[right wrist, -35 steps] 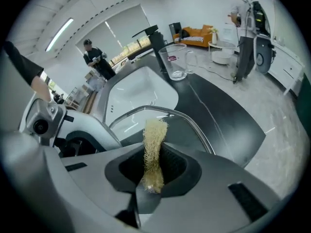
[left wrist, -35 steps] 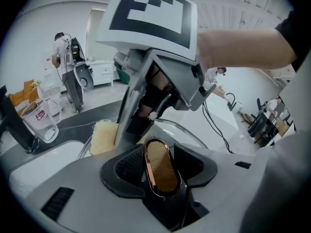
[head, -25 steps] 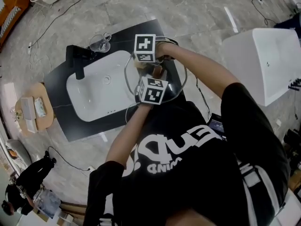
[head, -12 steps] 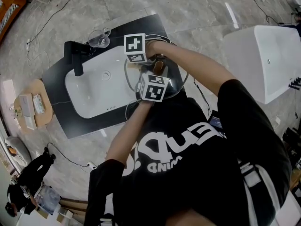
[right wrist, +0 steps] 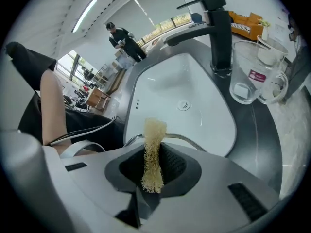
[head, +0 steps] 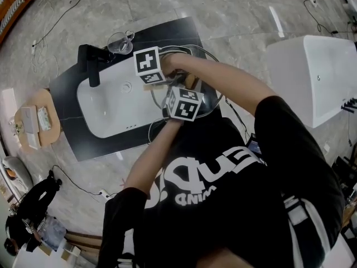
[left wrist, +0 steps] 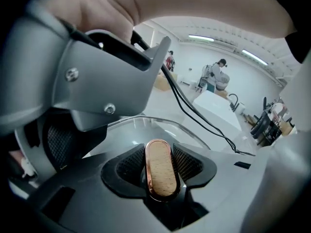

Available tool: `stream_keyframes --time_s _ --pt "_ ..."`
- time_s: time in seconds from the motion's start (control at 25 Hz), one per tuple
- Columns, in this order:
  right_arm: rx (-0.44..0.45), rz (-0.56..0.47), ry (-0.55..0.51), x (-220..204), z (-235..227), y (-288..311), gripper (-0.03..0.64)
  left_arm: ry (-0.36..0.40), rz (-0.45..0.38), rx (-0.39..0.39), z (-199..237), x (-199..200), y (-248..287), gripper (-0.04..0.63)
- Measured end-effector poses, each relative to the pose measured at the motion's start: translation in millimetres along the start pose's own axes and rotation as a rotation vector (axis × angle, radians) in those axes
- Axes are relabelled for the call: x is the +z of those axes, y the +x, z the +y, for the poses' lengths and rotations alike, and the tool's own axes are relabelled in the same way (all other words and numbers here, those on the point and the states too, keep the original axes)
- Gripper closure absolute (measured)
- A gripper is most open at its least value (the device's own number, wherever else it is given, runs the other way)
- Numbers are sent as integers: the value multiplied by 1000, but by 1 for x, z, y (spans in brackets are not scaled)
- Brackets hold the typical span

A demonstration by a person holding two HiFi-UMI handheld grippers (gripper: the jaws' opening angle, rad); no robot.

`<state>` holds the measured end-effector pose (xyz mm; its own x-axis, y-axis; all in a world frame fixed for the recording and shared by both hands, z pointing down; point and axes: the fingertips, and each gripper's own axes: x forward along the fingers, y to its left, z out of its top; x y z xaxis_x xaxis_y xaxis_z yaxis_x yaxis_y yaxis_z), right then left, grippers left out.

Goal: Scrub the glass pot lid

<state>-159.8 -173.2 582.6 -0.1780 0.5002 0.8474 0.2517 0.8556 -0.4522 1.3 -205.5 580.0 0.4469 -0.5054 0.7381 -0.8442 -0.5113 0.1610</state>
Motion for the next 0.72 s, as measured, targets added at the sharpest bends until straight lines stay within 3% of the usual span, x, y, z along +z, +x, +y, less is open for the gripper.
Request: stream_keyframes --time_s 0.4,0.72 --pt "36 178 -122 -3 17 33 571 -10 5 -4 -1 -2 4 413" --pt "9 141 -86 2 2 30 571 -8 14 -8 0 -3 4 413"
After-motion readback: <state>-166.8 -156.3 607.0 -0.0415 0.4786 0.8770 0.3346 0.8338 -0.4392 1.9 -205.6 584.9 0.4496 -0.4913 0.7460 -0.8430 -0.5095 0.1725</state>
